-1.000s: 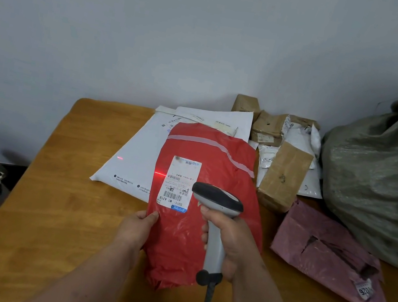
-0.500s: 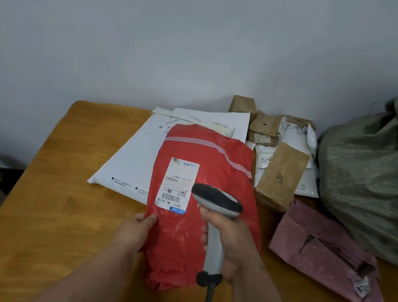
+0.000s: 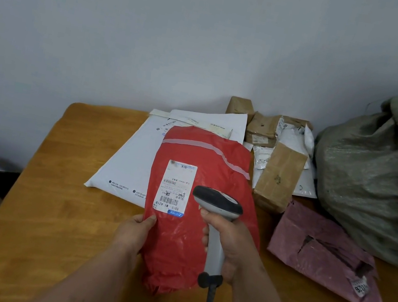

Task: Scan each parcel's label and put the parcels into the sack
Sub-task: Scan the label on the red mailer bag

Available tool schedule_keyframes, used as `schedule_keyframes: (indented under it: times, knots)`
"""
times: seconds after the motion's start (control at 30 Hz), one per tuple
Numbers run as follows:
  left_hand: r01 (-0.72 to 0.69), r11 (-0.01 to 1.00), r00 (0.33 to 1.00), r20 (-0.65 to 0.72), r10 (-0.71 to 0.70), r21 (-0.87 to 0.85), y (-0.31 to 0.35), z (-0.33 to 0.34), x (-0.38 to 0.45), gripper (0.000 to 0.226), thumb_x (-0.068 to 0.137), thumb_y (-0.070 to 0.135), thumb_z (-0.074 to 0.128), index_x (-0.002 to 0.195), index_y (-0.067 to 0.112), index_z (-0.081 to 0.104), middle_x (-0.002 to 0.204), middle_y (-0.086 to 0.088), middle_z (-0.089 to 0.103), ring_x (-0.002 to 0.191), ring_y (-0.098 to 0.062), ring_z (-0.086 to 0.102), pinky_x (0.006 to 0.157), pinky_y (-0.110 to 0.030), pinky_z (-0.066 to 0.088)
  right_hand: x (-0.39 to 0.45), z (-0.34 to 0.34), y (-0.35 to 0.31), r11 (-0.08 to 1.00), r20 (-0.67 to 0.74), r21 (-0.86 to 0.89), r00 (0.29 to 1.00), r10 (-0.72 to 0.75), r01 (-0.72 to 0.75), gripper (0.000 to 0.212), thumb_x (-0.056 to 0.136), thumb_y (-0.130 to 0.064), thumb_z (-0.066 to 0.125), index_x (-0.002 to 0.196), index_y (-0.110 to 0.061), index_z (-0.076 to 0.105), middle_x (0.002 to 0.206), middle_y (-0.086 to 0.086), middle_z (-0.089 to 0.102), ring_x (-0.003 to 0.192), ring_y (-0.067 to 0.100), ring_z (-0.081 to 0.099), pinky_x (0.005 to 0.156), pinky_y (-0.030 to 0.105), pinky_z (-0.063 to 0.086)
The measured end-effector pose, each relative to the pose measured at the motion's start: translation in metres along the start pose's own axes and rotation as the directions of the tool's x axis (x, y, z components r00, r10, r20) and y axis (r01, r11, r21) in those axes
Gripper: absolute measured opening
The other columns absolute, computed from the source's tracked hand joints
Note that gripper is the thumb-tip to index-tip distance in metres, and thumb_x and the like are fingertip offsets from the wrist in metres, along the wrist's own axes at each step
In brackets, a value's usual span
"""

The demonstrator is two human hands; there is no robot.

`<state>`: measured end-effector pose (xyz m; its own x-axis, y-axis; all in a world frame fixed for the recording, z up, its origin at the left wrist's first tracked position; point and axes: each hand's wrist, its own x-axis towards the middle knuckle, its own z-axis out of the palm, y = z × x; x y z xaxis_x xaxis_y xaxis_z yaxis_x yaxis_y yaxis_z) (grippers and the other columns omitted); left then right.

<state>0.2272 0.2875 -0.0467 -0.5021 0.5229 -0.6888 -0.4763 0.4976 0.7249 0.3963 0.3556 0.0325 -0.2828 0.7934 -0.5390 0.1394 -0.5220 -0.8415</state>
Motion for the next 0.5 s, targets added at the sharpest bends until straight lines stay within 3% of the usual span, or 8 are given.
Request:
schedule_keyframes:
  times: [0.17,0.3,0.4,0.5]
  knots:
    - [-0.064,0.996,0.995,-0.085,0.058,-0.064,0.008,0.005,0.003,0.011,0.099,0.021,0.061,0.095,0.015,0.069,0.098,-0.004,0.074,0.094,-0.022,0.068,0.073,-0.033,0.053,0.01,-0.012,0.003,1.0,-0.109,-0.015,0.994,-0.016,0.015,0.018,0.081,-0.027,0.083,0.092,-0.015,0.075,0.069,-0.001,0.072,0.068,0.017,0.069,0.06,0.032,0.053]
    - [-0.174,0.983,0.97,-0.184,0.159,-0.066,0.021,0.01,0.005,0.007,0.099,0.017,0.06,0.102,0.015,0.066,0.103,-0.004,0.072,0.096,-0.018,0.066,0.083,-0.035,0.053,0.023,-0.035,0.004,0.999,-0.225,-0.031,0.973,-0.043,0.037,0.028,0.079,-0.027,0.085,0.103,-0.019,0.072,0.098,0.003,0.075,0.094,0.025,0.069,0.083,0.042,0.057]
    - [-0.209,0.978,0.963,-0.181,0.202,-0.02,0.031,0.019,0.004,0.007,0.099,0.017,0.061,0.105,0.016,0.063,0.099,-0.001,0.069,0.09,-0.013,0.065,0.072,-0.029,0.054,0.038,-0.053,0.003,0.999,-0.231,-0.032,0.973,-0.022,0.015,0.04,0.08,-0.027,0.084,0.115,-0.014,0.071,0.107,0.006,0.074,0.1,0.029,0.069,0.097,0.051,0.055]
    - [-0.219,0.975,0.958,-0.184,0.22,0.026,0.039,0.032,0.005,0.013,0.098,0.014,0.061,0.111,0.013,0.061,0.094,0.0,0.069,0.084,-0.011,0.064,0.062,-0.024,0.048,0.058,-0.069,0.002,0.998,-0.186,-0.039,0.982,0.034,-0.042,0.043,0.08,-0.027,0.083,0.118,-0.01,0.072,0.111,0.009,0.074,0.102,0.031,0.069,0.099,0.051,0.053]
